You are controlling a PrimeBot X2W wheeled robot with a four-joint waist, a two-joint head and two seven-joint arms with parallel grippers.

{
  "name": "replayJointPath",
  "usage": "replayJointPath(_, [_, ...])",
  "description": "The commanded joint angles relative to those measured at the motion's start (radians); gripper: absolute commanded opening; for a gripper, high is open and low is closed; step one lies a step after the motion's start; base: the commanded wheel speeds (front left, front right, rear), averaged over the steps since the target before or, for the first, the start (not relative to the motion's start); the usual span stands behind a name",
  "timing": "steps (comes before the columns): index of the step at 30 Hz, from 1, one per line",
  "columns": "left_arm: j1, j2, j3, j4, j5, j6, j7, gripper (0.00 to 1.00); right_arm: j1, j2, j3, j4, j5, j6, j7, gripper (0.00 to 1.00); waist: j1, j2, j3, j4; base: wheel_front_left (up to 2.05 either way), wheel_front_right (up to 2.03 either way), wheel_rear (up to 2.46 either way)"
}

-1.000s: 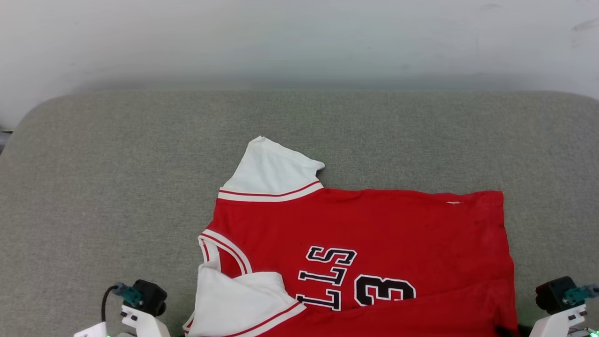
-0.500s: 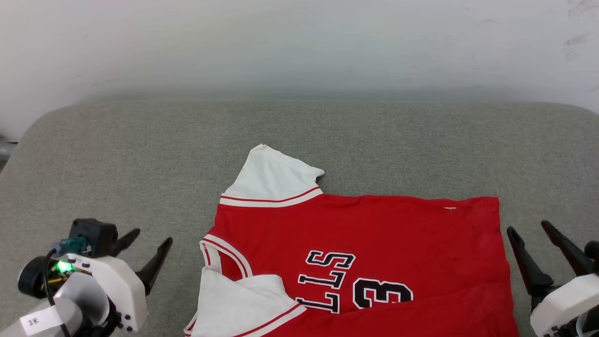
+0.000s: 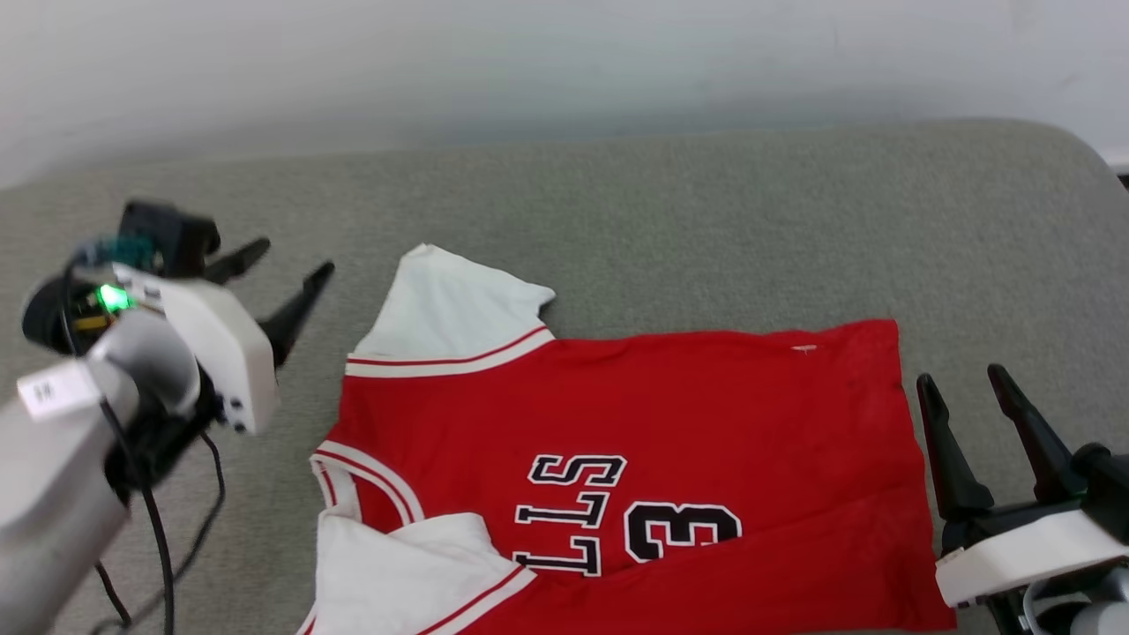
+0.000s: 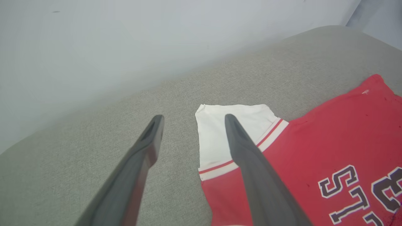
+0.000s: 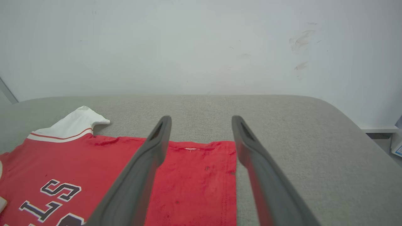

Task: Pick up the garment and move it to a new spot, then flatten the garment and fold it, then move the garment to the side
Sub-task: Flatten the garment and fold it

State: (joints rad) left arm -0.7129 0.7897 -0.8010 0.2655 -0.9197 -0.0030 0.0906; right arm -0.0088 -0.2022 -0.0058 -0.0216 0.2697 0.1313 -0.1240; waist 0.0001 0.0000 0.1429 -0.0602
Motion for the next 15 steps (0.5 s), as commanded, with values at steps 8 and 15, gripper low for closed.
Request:
replayJointPath(8, [-0.268,-0.032,-0.038,0.140,-0.072,-0.075,0.381,1.00,-0.084,0.006,0.029,0.005,-0.012,-0.001,-0.041,1.00,-0.0001,0.0000,0.145,-0.096,0.00,0.00,0.00])
replayJointPath(15, [-0.436,-0.063,-0.080,0.226,-0.099,-0.071,0.673,1.00,-0.145,0.004,0.051,0.023,-0.016,-0.001,-0.072,1.00,-0.0001,0.0000,0.246,-0.142,0.00,0.00,0.00])
